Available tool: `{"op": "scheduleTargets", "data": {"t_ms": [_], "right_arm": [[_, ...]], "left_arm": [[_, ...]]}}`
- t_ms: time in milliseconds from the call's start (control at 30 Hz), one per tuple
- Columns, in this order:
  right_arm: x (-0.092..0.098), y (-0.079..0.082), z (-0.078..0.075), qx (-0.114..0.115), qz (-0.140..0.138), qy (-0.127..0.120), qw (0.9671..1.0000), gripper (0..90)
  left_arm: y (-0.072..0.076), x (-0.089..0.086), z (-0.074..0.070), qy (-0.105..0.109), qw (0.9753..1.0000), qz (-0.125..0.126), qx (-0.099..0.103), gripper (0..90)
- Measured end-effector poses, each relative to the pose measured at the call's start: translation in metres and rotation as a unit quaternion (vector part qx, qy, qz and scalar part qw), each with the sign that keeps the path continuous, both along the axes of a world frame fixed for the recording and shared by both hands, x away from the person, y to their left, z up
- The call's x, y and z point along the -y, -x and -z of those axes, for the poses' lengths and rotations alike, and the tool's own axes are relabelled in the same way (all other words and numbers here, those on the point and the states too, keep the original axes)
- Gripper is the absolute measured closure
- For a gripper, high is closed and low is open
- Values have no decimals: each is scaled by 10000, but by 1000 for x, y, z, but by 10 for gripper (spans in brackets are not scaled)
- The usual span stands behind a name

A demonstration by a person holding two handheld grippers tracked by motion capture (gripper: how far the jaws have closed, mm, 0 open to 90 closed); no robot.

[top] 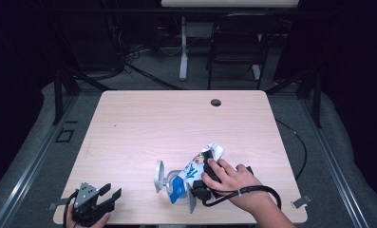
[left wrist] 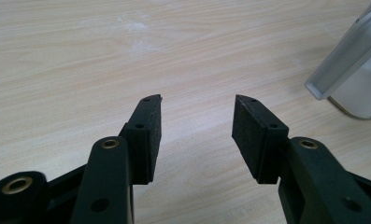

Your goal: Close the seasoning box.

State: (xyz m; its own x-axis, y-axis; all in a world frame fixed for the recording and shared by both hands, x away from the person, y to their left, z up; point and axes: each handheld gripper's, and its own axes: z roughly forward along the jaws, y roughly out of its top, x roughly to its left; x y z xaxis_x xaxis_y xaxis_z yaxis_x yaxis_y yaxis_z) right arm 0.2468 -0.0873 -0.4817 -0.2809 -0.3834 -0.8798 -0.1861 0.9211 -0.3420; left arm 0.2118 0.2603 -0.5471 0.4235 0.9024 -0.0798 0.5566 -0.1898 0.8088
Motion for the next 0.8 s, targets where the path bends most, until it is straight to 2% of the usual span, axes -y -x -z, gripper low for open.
{"op": "scheduleTargets", "data": {"t_ms": [367,800], "right_arm": [[0,0,1,-19,-25,-44,10000,673],[-1,0,0,30,5,17,10000,685]], "left_arm": [[0,0,0,6,10000,-11,-4,530],[0,-1,0,11,10000,-21,-6,530]]}}
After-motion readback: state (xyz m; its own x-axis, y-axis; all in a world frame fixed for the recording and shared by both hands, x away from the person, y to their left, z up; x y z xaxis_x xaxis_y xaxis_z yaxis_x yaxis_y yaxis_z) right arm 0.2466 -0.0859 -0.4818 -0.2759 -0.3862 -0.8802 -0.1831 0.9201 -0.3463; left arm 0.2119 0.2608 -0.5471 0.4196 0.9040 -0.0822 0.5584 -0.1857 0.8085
